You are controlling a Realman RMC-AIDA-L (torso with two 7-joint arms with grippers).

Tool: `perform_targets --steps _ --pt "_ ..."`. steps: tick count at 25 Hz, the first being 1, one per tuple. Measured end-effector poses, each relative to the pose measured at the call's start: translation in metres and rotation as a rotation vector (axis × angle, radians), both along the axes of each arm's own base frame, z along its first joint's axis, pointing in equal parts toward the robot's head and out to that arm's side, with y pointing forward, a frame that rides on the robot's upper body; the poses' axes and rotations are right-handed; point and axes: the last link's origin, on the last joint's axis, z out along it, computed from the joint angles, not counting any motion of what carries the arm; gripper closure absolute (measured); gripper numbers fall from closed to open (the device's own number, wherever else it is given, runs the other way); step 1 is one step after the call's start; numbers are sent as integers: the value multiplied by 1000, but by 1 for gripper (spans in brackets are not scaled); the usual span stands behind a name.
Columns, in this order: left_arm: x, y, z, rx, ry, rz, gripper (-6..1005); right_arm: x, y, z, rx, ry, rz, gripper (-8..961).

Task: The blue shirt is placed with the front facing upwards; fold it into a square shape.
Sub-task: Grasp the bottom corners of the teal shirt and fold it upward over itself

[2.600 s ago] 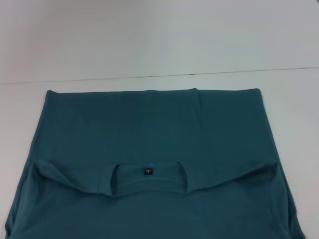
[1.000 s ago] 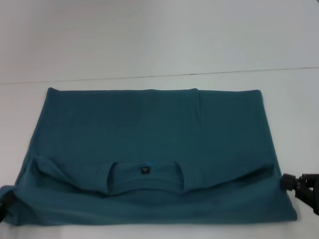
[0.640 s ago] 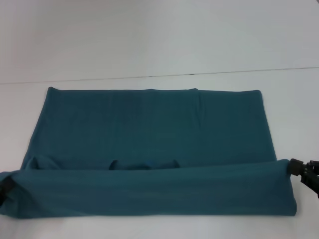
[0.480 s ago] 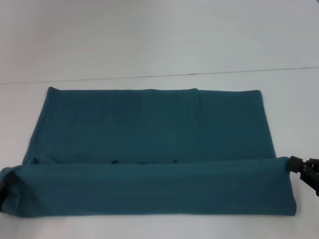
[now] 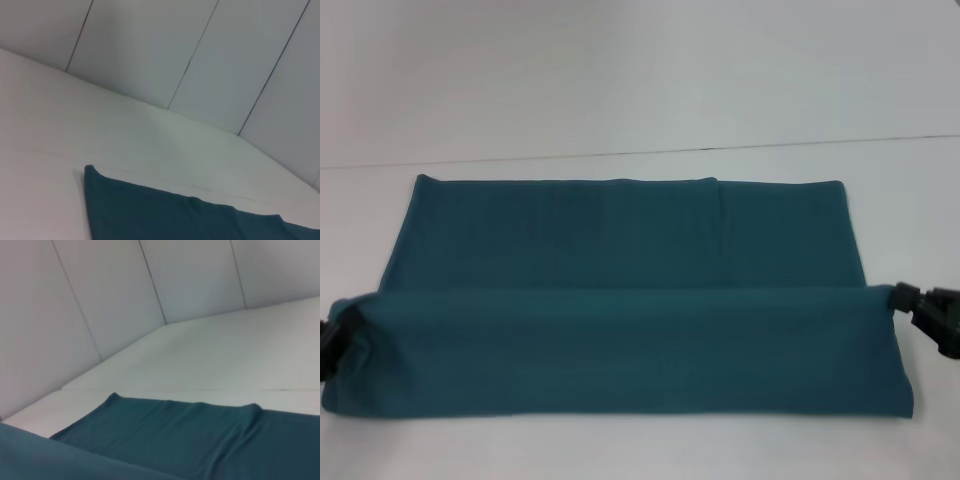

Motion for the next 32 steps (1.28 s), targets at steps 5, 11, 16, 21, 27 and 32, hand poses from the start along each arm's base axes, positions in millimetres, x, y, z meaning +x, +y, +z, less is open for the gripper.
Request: perform_targets --steps 5,11,16,21,27,32 --pt "1 18 1 15 24 30 948 -5 18 3 33 -22 -1 925" --pt "8 43 3 36 59 48 947 -12 41 6 65 -52 1 922" --pt "17 64 4 53 82 50 947 -15 52 7 83 -70 -13 921" --pt "24 82 3 63 109 62 947 -15 61 13 127 -75 -36 919" --pt "32 101 2 77 147 79 948 -19 75 16 156 -91 -57 917" --pt "37 116 -2 84 176 110 948 -23 92 12 168 -135 -75 915"
